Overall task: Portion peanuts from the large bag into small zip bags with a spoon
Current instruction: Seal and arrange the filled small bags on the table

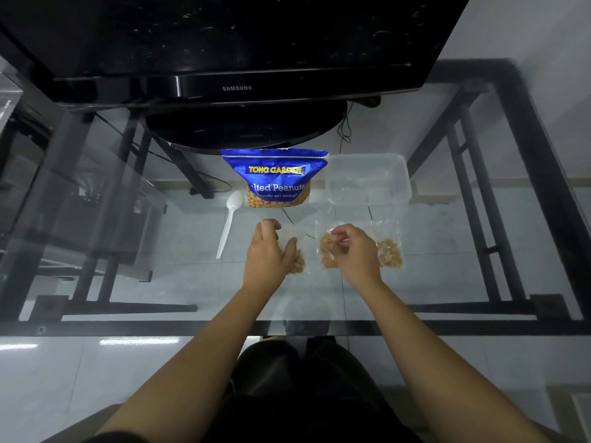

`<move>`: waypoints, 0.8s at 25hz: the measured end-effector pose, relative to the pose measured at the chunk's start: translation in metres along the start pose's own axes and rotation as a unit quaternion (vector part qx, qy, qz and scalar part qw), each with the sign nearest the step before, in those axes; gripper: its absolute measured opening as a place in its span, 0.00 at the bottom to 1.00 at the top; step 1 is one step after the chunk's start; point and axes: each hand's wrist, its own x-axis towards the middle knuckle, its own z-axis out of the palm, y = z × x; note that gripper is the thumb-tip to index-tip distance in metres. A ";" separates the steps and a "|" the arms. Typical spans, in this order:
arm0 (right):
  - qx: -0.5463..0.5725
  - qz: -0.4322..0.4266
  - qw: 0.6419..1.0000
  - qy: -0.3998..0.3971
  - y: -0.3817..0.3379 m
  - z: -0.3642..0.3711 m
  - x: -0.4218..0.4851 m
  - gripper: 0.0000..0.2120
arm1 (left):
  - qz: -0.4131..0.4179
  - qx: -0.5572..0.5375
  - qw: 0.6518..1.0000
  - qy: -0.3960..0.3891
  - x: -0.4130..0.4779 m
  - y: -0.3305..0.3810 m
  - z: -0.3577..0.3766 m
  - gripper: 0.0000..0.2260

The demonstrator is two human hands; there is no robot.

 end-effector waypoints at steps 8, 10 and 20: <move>0.318 0.071 0.945 -0.030 -0.022 -0.014 -0.022 0.14 | -0.123 -0.319 0.928 -0.147 0.011 0.023 0.005 0.08; 0.366 0.118 0.923 -0.016 -0.028 -0.018 -0.021 0.13 | -0.121 -0.334 0.922 -0.153 0.012 0.027 0.004 0.06; 0.167 0.073 0.982 0.046 -0.030 -0.018 -0.016 0.03 | 0.010 -0.137 0.977 -0.166 0.020 0.040 -0.005 0.07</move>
